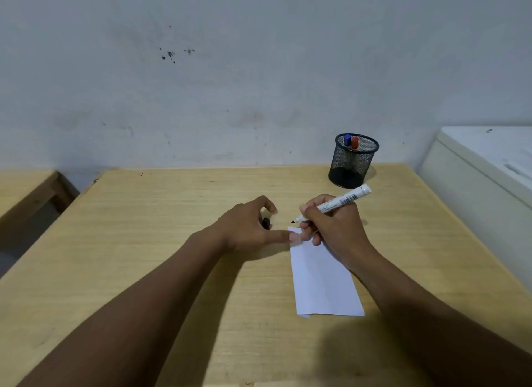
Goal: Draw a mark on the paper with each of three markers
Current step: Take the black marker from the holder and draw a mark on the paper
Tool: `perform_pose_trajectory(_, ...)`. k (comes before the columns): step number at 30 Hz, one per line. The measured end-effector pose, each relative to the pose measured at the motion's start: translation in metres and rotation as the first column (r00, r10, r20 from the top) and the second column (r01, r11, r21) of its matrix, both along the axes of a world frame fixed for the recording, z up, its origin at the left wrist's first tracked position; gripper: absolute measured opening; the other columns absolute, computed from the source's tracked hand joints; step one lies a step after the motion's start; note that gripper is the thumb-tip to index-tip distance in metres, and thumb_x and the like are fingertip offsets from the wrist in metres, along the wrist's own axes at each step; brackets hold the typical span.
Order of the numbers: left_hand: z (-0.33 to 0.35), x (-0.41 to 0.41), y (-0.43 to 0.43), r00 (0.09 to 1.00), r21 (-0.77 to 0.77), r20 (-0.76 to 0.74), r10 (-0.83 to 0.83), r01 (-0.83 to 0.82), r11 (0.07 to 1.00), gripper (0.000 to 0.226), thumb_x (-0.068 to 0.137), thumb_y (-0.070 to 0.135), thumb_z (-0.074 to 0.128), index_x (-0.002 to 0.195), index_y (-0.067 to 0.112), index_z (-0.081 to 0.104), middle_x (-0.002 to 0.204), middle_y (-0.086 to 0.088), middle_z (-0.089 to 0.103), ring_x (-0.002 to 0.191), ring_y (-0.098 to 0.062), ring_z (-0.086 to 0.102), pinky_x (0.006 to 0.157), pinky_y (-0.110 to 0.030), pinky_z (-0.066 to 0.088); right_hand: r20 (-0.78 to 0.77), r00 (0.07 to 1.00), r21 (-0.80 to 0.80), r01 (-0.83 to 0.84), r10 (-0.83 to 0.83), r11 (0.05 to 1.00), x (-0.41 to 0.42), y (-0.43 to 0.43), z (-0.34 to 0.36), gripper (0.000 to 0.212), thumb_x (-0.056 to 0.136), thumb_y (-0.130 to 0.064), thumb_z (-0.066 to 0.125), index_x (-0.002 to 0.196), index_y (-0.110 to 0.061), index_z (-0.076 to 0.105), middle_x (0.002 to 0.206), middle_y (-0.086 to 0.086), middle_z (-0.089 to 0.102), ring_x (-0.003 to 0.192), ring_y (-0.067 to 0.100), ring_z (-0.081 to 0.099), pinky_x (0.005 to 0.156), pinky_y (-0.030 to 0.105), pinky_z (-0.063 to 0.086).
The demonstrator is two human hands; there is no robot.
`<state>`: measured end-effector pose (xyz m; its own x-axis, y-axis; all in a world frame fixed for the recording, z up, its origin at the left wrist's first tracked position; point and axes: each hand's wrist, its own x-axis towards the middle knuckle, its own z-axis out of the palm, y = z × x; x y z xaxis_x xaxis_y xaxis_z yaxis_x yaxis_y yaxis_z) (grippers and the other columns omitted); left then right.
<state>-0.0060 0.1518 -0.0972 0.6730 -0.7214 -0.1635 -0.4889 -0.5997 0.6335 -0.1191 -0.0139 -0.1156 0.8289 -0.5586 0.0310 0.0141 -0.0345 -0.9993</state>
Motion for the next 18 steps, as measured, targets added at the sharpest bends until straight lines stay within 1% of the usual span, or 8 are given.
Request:
perform_pose_trajectory(2, -0.0010, -0.0047, -0.0008, 0.995, 0.083, 0.098, -0.032, 0.024, 0.996, 0.097, 0.052, 0.085, 0.075, 0.129, 0.033, 0.048, 0.092, 0.011, 0.068, 0.089, -0.011, 0.066, 0.084, -0.038, 0.057, -0.013, 1.000, -0.073, -0.002, 0.001, 0.997, -0.0013, 0.0003, -0.0022, 0.012, 0.088, -0.015, 0.076, 0.082, -0.006, 0.070, 0.065, 0.012, 0.075, 0.056, 0.028, 0.070, 0.048, 0.030, 0.051)
perform_pose_trajectory(4, -0.0028, -0.0088, -0.0021, 0.979, 0.145, 0.196, -0.062, 0.033, 0.989, 0.106, 0.047, 0.089, 0.073, 0.133, 0.034, 0.046, 0.093, 0.016, 0.064, 0.094, -0.012, 0.063, 0.088, -0.042, 0.055, -0.031, 1.000, -0.143, -0.007, 0.002, 0.990, -0.0027, 0.0012, -0.0036, 0.013, 0.087, -0.016, 0.077, 0.083, -0.006, 0.071, 0.066, 0.011, 0.076, 0.057, 0.028, 0.072, 0.049, 0.030, 0.053)
perform_pose_trajectory(7, -0.0018, -0.0105, -0.0027, 0.977, 0.161, 0.202, -0.063, 0.030, 0.986, 0.106, 0.048, 0.087, 0.073, 0.136, 0.034, 0.044, 0.096, 0.017, 0.061, 0.102, -0.016, 0.057, 0.092, -0.043, 0.052, -0.054, 0.999, -0.215, -0.008, -0.003, 0.977, -0.0040, 0.0034, -0.0053, 0.014, 0.085, -0.017, 0.078, 0.083, -0.005, 0.072, 0.068, 0.010, 0.077, 0.057, 0.025, 0.073, 0.053, 0.033, 0.058)
perform_pose_trajectory(10, 0.0007, -0.0109, -0.0018, 0.983, 0.166, 0.172, -0.058, 0.029, 0.986, 0.105, 0.050, 0.085, 0.075, 0.137, 0.035, 0.044, 0.098, 0.017, 0.061, 0.106, -0.017, 0.054, 0.095, -0.043, 0.051, -0.053, 0.999, -0.237, -0.014, 0.001, 0.971, -0.0055, 0.0048, -0.0062, 0.014, 0.083, -0.016, 0.080, 0.081, -0.004, 0.073, 0.068, 0.010, 0.076, 0.057, 0.025, 0.073, 0.062, 0.043, 0.063)
perform_pose_trajectory(11, 0.0014, -0.0113, -0.0016, 0.985, 0.164, 0.162, -0.057, 0.031, 0.986, 0.105, 0.050, 0.084, 0.075, 0.136, 0.035, 0.044, 0.097, 0.018, 0.060, 0.106, -0.017, 0.053, 0.095, -0.043, 0.050, -0.050, 0.999, -0.246, -0.018, 0.006, 0.969, -0.0059, 0.0051, -0.0063, 0.014, 0.083, -0.016, 0.080, 0.080, -0.004, 0.073, 0.068, 0.011, 0.076, 0.057, 0.025, 0.072, 0.063, 0.044, 0.064)
perform_pose_trajectory(18, 0.0012, -0.0118, -0.0022, 0.987, 0.168, 0.151, -0.053, 0.027, 0.985, 0.106, 0.049, 0.085, 0.075, 0.137, 0.034, 0.043, 0.097, 0.017, 0.059, 0.107, -0.018, 0.053, 0.093, -0.042, 0.049, -0.064, 0.998, -0.329, -0.024, 0.003, 0.944, -0.0043, 0.0075, -0.0071, 0.013, 0.083, -0.017, 0.082, 0.080, -0.007, 0.073, 0.068, 0.012, 0.075, 0.055, 0.019, 0.072, 0.061, 0.036, 0.064)
